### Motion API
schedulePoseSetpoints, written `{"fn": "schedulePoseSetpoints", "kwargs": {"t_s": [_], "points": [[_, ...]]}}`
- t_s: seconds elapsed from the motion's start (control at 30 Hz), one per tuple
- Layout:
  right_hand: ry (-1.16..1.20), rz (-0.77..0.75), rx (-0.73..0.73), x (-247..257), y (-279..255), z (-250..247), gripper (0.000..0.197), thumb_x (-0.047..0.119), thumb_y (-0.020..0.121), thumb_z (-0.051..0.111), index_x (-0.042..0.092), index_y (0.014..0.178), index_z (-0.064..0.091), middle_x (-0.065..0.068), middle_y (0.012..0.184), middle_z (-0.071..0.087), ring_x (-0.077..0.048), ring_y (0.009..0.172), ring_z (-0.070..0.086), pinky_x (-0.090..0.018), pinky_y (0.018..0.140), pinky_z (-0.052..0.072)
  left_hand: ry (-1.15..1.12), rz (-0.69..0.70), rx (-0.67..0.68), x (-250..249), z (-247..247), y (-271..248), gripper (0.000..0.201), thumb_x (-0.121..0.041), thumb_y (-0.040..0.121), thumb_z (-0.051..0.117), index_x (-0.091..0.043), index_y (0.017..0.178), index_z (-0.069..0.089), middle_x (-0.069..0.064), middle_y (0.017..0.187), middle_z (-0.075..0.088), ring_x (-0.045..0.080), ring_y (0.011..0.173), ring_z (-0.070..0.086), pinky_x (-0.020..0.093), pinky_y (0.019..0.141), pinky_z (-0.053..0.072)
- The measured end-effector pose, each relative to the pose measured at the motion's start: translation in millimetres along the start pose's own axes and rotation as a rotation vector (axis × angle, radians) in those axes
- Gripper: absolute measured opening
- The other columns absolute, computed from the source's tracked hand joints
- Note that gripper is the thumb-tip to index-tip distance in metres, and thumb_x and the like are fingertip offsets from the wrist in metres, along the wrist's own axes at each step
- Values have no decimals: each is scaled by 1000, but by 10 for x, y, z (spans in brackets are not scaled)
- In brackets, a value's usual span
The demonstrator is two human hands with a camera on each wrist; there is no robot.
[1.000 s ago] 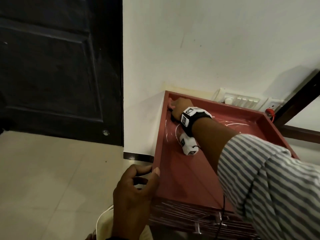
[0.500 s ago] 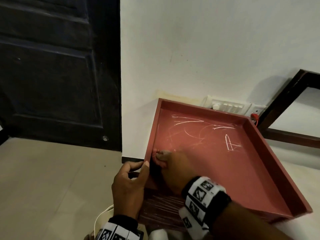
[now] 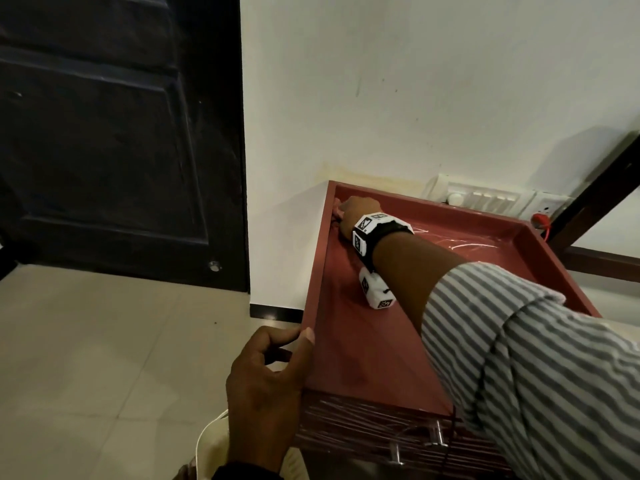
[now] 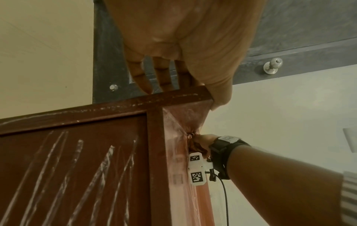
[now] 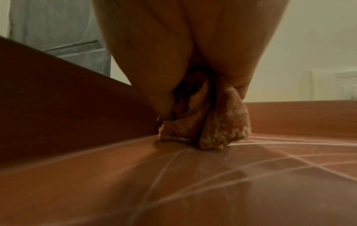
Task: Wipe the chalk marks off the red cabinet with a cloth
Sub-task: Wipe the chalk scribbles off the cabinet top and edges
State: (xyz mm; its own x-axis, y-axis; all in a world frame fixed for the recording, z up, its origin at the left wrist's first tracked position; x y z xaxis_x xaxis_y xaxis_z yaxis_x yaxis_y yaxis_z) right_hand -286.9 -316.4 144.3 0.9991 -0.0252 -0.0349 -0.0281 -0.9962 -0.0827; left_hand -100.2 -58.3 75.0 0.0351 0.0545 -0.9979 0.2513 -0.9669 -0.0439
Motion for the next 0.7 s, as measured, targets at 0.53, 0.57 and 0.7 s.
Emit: {"fn": "schedulePoseSetpoints", "kwargs": {"t_s": [0.53,0.57,0.7], "points": [[-29,-396,19,448,-2107,211,36,22,87,44,17,120,58,-4,120,62,-25,104,63,-38,91,44,178,30,-64,-173,-15,-110,20,-39,100,64,-26,85,67,-6,86,74,14,84,70,42,81,58],[-51,-428,-15,474,-2350,187,34,25,85,44,18,114,60,-2,112,64,-25,94,65,-38,86,46,237,36,-60,-233,17,-131,18,-37,102,61,-27,87,64,-5,92,73,18,90,70,40,83,57],[69,-445,-28,511,-2963,259,48,43,79,25,22,102,62,2,106,62,-28,87,58,-38,78,43,578,45,15,-417,189,2,13,-27,106,48,-18,105,57,7,112,65,30,105,64,42,92,53]]}}
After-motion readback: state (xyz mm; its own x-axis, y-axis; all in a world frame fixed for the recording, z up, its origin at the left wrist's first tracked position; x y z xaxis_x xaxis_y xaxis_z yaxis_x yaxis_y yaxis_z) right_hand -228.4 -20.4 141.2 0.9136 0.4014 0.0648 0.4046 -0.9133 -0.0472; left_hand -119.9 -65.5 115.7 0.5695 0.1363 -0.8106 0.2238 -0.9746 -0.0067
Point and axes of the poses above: each hand's wrist, its own y-axis towards the middle knuckle, its own z-axis out of the palm, x = y × z, the point moved 8 cm from there along y, towards the middle knuckle
